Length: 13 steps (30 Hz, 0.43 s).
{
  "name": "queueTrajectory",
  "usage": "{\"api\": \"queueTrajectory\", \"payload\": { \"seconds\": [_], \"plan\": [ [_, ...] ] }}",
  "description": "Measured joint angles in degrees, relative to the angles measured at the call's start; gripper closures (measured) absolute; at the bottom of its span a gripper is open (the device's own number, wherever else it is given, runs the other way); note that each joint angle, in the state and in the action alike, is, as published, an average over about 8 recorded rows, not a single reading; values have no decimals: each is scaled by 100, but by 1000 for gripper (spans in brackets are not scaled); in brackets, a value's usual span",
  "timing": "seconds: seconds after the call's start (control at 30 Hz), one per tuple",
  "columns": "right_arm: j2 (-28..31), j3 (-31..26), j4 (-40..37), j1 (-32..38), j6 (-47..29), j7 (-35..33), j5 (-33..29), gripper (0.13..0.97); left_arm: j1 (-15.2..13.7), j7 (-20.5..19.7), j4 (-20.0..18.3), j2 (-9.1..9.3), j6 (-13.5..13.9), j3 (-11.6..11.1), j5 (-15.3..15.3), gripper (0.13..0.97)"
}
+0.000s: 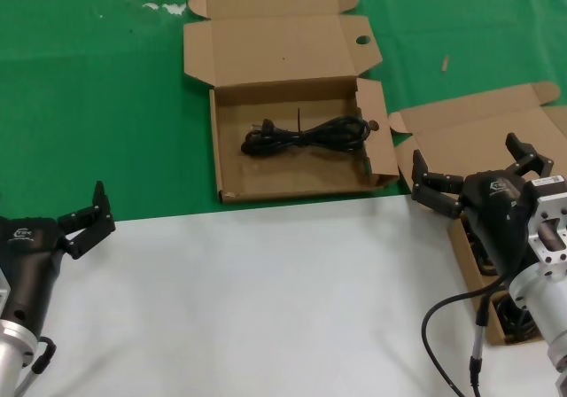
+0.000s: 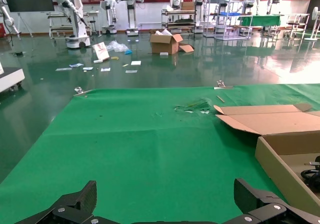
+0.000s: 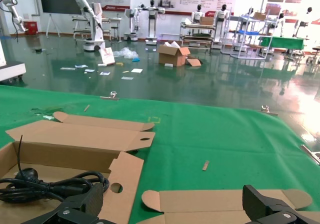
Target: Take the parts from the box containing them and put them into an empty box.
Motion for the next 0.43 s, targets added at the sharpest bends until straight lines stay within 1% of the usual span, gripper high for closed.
{"api": "queueTrajectory", "payload": {
  "seconds": [0.43],
  "plan": [
    [0, 0, 0, 0, 0, 0, 0, 129, 0, 0, 0, 0, 0, 0, 0, 132]
  ]
}}
